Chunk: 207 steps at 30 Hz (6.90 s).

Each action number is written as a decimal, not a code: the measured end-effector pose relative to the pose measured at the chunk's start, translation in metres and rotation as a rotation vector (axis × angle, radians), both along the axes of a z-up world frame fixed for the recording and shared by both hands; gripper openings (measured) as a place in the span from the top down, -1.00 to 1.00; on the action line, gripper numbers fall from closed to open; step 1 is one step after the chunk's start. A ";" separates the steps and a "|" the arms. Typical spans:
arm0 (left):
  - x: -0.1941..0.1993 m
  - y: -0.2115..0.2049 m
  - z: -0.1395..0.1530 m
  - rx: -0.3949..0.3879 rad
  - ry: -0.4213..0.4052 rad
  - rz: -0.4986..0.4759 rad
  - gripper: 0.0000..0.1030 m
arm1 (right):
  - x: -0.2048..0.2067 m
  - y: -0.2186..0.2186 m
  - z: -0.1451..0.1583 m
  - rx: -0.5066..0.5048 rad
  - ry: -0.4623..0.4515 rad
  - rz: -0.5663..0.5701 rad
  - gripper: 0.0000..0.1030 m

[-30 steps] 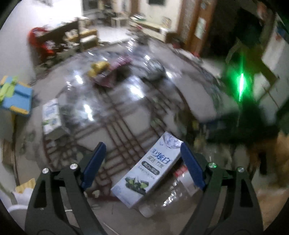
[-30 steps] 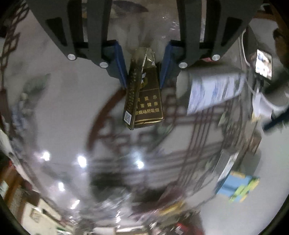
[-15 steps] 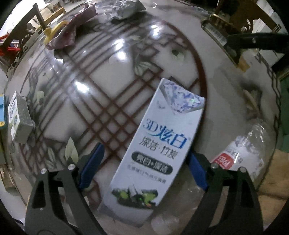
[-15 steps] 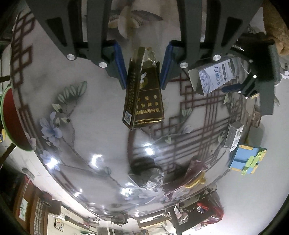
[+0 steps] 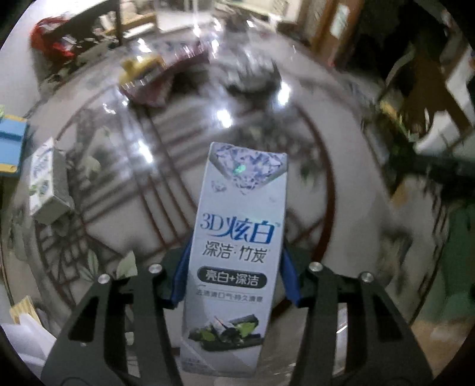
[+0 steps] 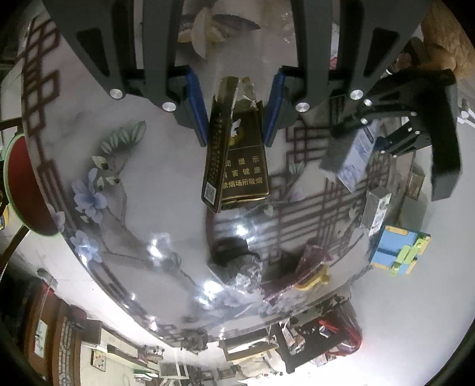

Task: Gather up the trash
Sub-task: 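Carry the toothpaste box and gold-black packet over the red bin, then open both grippers to drop the box and packet into the bin, then grasp the white milk carton with the left gripper while the right grasps the clear water bottle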

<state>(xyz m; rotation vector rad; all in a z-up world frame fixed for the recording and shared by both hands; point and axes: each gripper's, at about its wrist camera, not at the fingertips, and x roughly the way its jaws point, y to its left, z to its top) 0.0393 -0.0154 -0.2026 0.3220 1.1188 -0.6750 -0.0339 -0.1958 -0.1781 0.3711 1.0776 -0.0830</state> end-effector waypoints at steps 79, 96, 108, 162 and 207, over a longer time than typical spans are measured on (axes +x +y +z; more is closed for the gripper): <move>-0.039 -0.325 0.134 -0.244 -0.235 -0.063 0.03 | -0.087 -0.287 0.081 -0.091 -0.260 -0.355 0.29; -0.052 -0.424 0.080 -0.179 -0.140 -0.200 0.03 | -0.106 -0.358 0.039 -0.077 -0.158 -0.484 0.29; -0.062 -0.462 0.056 -0.151 -0.098 -0.287 0.03 | -0.110 -0.386 0.017 -0.066 -0.107 -0.547 0.28; -0.020 -0.110 0.155 -0.316 -0.241 0.359 -0.45 | -0.017 -0.073 0.034 -0.119 0.002 0.287 -0.09; 0.070 0.079 0.083 -0.185 -0.157 0.689 -0.45 | 0.002 0.079 -0.046 -0.158 0.240 0.636 -0.24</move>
